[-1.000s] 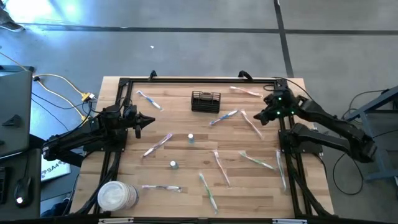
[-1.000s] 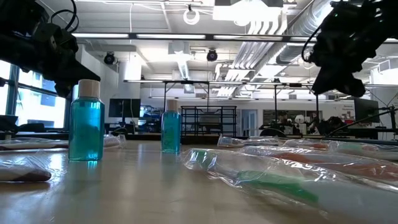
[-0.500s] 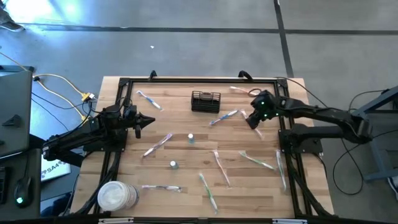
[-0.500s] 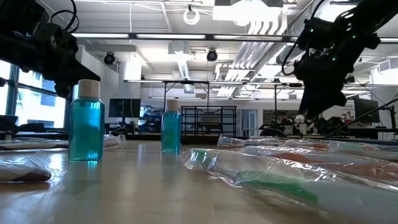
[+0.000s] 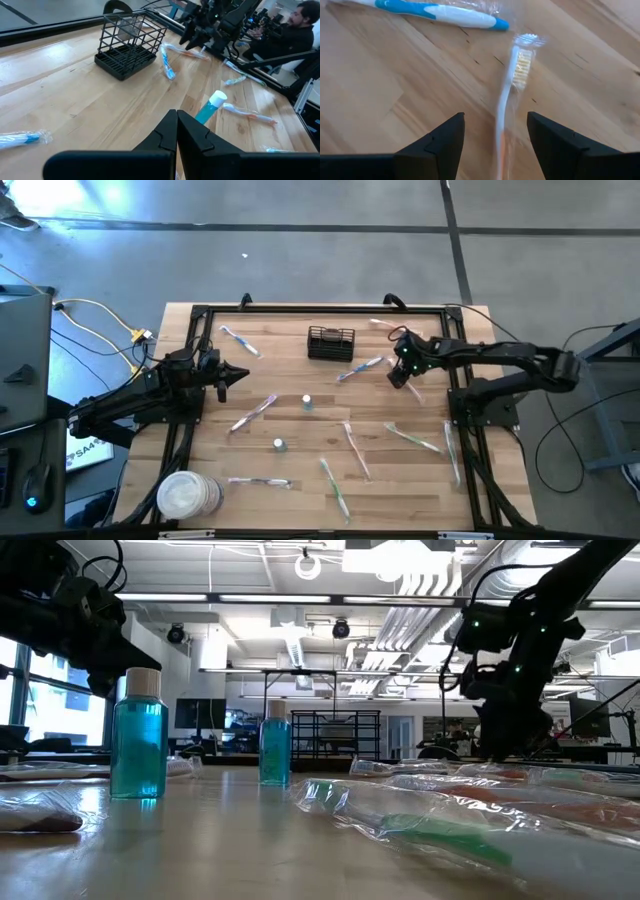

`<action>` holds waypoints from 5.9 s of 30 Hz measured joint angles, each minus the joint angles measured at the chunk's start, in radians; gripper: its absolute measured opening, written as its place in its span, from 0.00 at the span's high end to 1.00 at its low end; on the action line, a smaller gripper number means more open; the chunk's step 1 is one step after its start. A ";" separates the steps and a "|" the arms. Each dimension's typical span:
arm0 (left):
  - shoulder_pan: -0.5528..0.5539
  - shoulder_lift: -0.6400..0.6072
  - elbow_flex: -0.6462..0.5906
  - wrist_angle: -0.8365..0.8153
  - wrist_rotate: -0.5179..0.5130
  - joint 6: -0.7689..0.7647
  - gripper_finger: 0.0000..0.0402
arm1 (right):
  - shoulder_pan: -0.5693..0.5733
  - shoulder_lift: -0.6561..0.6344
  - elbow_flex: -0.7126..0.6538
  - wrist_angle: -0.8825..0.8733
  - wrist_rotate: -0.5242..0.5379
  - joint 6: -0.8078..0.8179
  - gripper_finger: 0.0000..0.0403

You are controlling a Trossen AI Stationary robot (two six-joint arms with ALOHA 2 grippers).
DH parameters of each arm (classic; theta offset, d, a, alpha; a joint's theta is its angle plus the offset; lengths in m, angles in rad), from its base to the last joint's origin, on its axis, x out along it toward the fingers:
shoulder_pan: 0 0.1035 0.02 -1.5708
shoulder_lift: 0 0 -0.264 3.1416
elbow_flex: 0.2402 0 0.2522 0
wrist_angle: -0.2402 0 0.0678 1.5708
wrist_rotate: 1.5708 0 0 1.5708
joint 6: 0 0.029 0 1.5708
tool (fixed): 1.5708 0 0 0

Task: Pick & Place toothbrushing station
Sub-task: Put the middle orange toothbrush into the mesh organizer

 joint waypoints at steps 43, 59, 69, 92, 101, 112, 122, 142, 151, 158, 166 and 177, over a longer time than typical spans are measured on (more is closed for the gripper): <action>0.000 0.000 0.000 -0.012 -0.061 0.055 1.00 | 0.005 -0.050 0.031 -0.175 0.155 0.060 0.98; 0.000 0.000 0.000 -0.011 -0.095 0.051 1.00 | 0.183 -0.294 0.257 0.349 0.257 -0.116 0.99; 0.000 0.000 0.000 -0.011 -0.089 -0.059 1.00 | 0.181 -0.123 0.257 0.744 0.206 -0.236 0.99; 0.000 0.000 0.000 -0.012 0.019 -0.057 1.00 | -0.007 0.222 0.177 1.396 -0.170 -0.067 0.98; 0.000 0.000 0.000 -0.012 0.014 0.016 1.00 | -0.025 0.328 0.177 1.505 -0.269 -0.053 0.98; 0.000 0.000 0.000 -0.012 0.013 -0.003 1.00 | -0.082 0.410 0.177 1.608 -0.388 -0.074 0.98; 0.000 0.000 0.000 -0.012 0.012 -0.056 1.00 | -0.084 0.411 0.157 1.604 -0.421 -0.118 0.98; 0.000 0.065 0.000 -0.011 -0.016 -0.073 1.00 | -0.107 0.511 0.085 1.787 -0.420 -0.082 0.98; 0.000 0.141 0.000 -0.009 -0.016 -0.121 1.00 | -0.107 0.635 0.085 1.869 -0.419 -0.027 0.98; 0.000 0.148 0.000 -0.005 -0.019 -0.156 1.00 | -0.107 0.670 0.085 1.871 -0.420 -0.041 0.98; 0.000 0.148 0.000 -0.005 -0.019 -0.156 1.00 | -0.100 0.683 0.086 1.863 -0.430 -0.049 0.98; 0.000 0.148 0.000 -0.004 -0.018 -0.156 1.00 | -0.101 0.683 0.086 1.814 -0.443 -0.052 0.95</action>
